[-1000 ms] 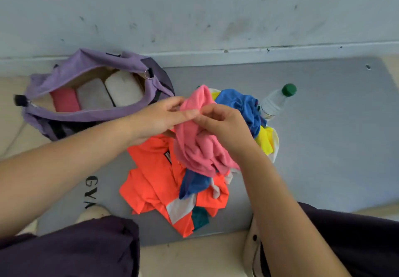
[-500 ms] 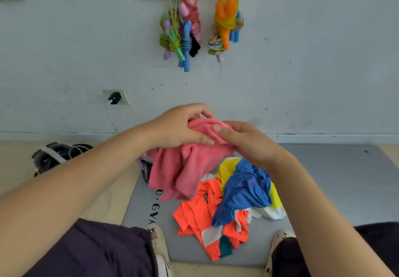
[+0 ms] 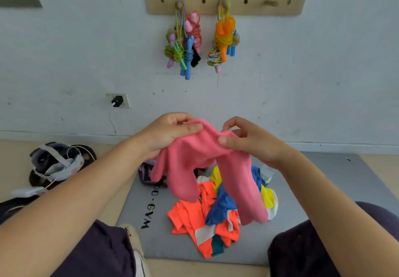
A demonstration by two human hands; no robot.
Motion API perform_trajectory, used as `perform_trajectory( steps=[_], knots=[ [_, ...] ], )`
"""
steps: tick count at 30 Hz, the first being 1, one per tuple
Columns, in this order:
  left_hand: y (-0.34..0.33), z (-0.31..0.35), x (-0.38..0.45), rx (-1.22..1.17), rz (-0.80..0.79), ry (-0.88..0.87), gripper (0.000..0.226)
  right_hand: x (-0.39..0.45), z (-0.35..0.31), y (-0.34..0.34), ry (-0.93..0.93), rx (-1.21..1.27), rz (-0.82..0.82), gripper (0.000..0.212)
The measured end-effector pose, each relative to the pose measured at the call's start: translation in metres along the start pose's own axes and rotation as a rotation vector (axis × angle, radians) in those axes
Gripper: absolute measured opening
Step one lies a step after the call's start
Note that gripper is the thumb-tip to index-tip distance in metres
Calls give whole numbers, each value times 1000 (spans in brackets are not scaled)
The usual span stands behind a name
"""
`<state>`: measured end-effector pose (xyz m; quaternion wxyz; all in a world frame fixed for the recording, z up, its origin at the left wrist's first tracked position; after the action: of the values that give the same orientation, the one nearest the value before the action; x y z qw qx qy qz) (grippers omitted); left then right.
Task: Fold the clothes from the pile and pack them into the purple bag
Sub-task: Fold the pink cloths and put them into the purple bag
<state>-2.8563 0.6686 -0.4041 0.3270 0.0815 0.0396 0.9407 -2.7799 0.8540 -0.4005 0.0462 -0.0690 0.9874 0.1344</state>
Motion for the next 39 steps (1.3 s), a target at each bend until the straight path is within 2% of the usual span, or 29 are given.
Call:
perform_trajectory(
  steps=[3,5,9,12,14,19,21,25,30,32,34,36,39],
  knots=[
    [-12,-6,10,-66,-123,-25,11,13,7,-9,-45,-40,-143,40],
    [-17,-16,15,-80,-182,9,13,25,14,-13,-40,-57,-171,44],
    [-3,-39,29,62,-106,60,21,48,27,8,-21,-77,-34,36],
    [14,-64,34,199,-46,111,26,56,51,27,-60,-15,0,25],
    [20,-79,38,330,-65,146,27,58,70,35,-105,-14,31,28],
    [35,-94,48,544,0,119,13,57,98,59,-204,-121,96,30],
    [35,-98,46,514,-27,122,10,52,101,69,-212,-187,60,34],
    [27,-106,38,479,-97,170,4,42,107,57,-250,-318,-165,48],
    [17,-105,28,267,-105,213,13,38,104,37,-199,-126,-308,14],
    [18,-104,28,280,-34,238,24,39,102,36,-193,-19,-320,8],
    [21,-107,28,284,47,255,29,40,101,36,-202,44,-313,12],
    [21,-108,26,237,82,265,22,40,100,35,-225,-5,-277,13],
    [13,-104,23,104,51,249,18,40,99,29,-244,-124,-229,24]
  ],
)
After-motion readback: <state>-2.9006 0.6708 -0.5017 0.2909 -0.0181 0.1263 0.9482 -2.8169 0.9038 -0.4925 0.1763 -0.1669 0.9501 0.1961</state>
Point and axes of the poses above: each hand's wrist, its own x-axis towards the middle knuckle, its own y-axis out of the back of the hand, z = x × y, the point moved 5 cm from there along x, towards the middle knuckle, and after that the axes turned 6 degrees about -y, right-handed, at the moved point
